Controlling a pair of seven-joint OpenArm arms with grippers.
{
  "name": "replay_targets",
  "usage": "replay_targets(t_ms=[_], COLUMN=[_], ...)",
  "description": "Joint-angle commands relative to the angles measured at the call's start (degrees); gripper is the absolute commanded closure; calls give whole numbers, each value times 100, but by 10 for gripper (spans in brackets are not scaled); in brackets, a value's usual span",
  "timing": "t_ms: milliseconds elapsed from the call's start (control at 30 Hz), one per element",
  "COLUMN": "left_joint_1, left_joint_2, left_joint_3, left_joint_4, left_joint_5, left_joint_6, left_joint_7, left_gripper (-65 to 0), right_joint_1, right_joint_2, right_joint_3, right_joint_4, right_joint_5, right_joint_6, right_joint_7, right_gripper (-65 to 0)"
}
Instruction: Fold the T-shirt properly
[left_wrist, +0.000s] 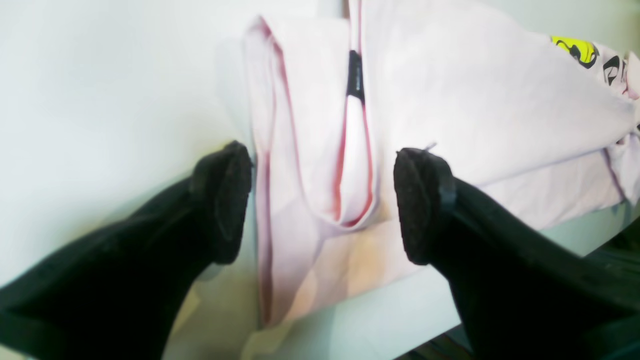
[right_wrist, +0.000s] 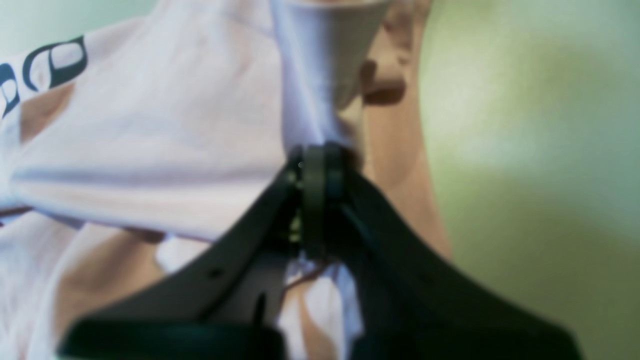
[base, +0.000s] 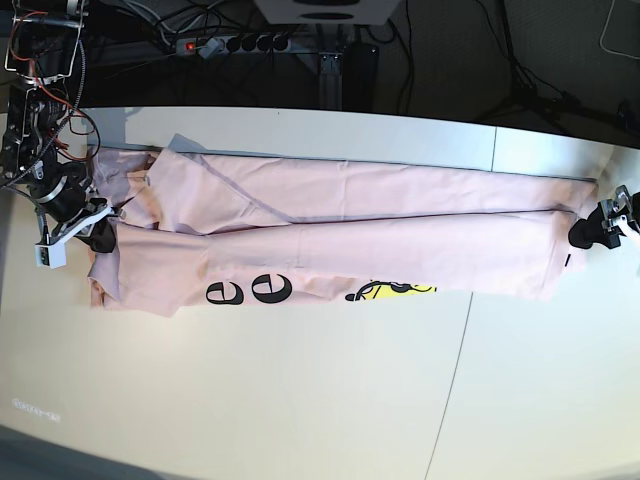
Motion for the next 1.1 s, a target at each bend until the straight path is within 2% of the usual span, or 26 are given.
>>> replay_targets(t_ms=[0,267,500,600,633,667,733,767,800,933,1067], left_joint_1=[-68,-55,-57,-55,-55,-55,-55,-55,-57,-57,-59], left_joint_2=[-66,225,293,321,334,339,365,372,382,398,391], left_joint_3=[-39,-39,-39,-39,-39,-39,-39,-39,-39,-39,-39], left_joint_4=[48,48,48,48,48,48,48,48,48,50,50], left_joint_5=[-28,199,345,507,625,704,761,765,765,1062,1172], left_joint_6=[32,32,32,32,32,32,32,32,32,32,32], left_joint_7=[-20,-92,-208,-468,-581,-671,-732,-748,-748,-728,-570], left_gripper=[-473,-473,-472,-460,-422,-348,-142,-56,0,0,0], right_joint_1=[13,13,13,15,15,15,13,15,13,13,17], right_joint_2=[107,107,107,107,107,107,107,109,107,109,111], right_joint_3=[20,20,20,20,20,20,20,20,20,20,22], right_joint_4=[15,13,15,15,15,15,15,15,15,13,17], right_joint_5=[-103,-103,-103,-103,-96,-59,-37,-37,-37,57,509], right_joint_6=[382,382,382,382,382,382,382,382,382,382,385], right_joint_7=[-186,-188,-188,-186,-186,-186,-186,-184,-186,-186,-186], right_gripper=[0,0,0,0,0,0,0,0,0,0,0])
